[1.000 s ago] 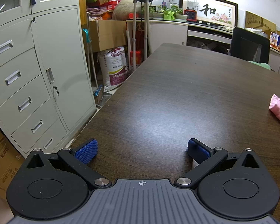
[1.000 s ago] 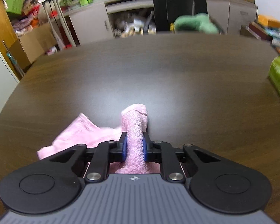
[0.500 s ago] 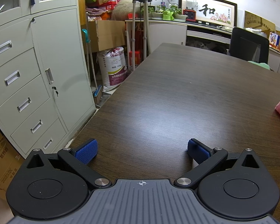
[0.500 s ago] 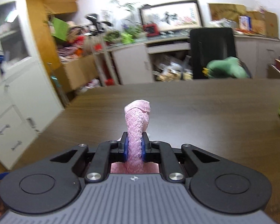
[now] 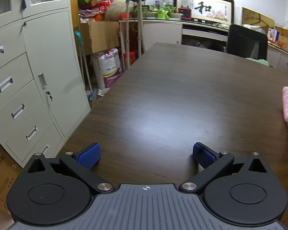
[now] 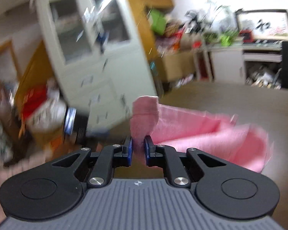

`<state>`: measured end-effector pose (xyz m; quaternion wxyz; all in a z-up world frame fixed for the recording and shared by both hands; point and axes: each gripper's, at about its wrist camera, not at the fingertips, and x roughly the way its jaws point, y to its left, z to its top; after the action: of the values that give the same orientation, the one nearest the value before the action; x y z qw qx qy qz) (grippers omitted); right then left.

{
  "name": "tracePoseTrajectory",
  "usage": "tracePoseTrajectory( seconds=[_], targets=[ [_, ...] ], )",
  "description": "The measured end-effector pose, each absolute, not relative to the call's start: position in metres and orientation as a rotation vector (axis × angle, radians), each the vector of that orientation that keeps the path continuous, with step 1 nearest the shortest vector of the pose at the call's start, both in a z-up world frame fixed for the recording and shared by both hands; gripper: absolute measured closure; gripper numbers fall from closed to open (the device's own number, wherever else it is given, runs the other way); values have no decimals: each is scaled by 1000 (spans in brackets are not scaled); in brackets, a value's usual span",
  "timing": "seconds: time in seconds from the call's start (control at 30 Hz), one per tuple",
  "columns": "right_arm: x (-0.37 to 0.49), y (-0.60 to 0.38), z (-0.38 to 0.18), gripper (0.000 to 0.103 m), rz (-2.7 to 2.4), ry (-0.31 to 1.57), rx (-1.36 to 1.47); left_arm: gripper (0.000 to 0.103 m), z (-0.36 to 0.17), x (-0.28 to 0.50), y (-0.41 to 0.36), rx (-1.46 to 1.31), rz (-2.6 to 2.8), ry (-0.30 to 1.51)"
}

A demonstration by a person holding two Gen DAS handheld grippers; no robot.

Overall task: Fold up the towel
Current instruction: 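Lift the towel edge with the right tool, shaking it partly open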

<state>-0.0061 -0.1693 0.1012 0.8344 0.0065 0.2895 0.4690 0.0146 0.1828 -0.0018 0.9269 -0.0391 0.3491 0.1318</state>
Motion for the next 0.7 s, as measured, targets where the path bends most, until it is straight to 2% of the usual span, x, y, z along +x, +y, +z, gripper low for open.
tracePoseTrajectory(
  seconds=[0.17,0.4,0.5,0.63,0.7],
  targets=[
    [-24,-147,63,83,960,731,-84,0,0,8,164,-55,188,734],
    [-24,-151,58,81,901,723,-45,0,19,-5,127,-16,7,684],
    [-33,-159,59,74,872,696,-25,0,27,-7,110,21,-52,662],
    [-44,-165,55,56,853,657,6,0,29,-6,80,97,-129,657],
    [-51,-172,53,55,852,630,34,0,23,-2,63,143,-154,667]
  ],
)
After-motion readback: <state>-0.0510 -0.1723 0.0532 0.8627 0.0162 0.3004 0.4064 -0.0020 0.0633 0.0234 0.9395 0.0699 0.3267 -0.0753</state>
